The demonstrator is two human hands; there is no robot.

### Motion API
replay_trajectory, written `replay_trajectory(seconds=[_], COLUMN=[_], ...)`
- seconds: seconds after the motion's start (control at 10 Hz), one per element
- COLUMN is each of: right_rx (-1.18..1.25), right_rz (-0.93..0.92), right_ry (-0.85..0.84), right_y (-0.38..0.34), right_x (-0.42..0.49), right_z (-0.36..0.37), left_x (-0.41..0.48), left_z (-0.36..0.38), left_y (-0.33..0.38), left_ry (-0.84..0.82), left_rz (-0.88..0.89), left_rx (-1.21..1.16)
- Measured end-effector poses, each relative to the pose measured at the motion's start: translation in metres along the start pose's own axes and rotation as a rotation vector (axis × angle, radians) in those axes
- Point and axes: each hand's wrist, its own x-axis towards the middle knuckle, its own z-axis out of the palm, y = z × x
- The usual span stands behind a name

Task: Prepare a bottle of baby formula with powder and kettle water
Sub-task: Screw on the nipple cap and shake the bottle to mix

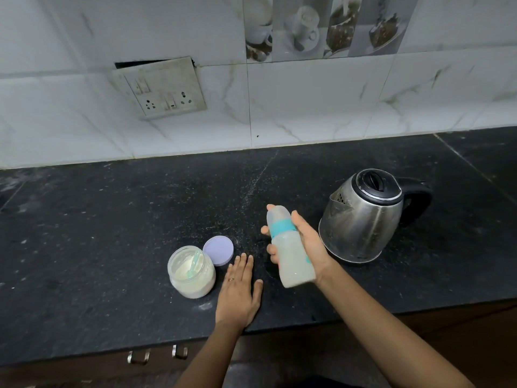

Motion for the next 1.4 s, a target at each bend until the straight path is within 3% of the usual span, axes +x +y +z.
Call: replay_trajectory(seconds=[0.2,0.3,0.4,0.6,0.7,0.8,1.0,1.1,1.3,1.4], right_rx=[0.014,-0.181,-0.322,0.264,-0.018,0.081,0.091,0.474,0.181,0.328], right_rz=[-0.066,-0.125,-0.186,-0.169,-0.144,-0.139,-0.038,-0.053,0.015,-0.037], right_ry=[0.089,0.130,0.060,0.054,-0.100,-0.025,-0.087,0.035,-0.068,0.177], right_y=[-0.005,-0.015,-0.023,-0.031,-0.030,-0.030,-0.018,-0.018,-0.020,-0.024], right_x=[0.002,0.003,0.000,0.004,0.004,0.013,0.014,0.019,0.011,0.015], right_z=[0.003,0.000,0.003,0.007,0.007,0.003,0.000,-0.006,0.003,0.015], left_x=[0.000,0.000,0.000,0.000,0.001,-0.001,-0.001,-0.001,0.000,0.000], left_z=[0.000,0.001,0.001,0.003,0.002,0.001,0.001,0.002,0.000,0.000], left_y=[0.000,0.000,0.000,-0.001,-0.001,0.000,0.001,0.001,0.001,0.001], left_ry=[0.005,0.004,0.006,0.013,0.011,0.019,0.016,0.013,0.011,0.011], left_rz=[-0.001,-0.005,-0.008,-0.007,-0.004,-0.005,-0.009,-0.011,-0.012,-0.010], left_rx=[-0.013,-0.015,-0.019,-0.023,-0.024,-0.026,-0.039,-0.033,-0.029,-0.024])
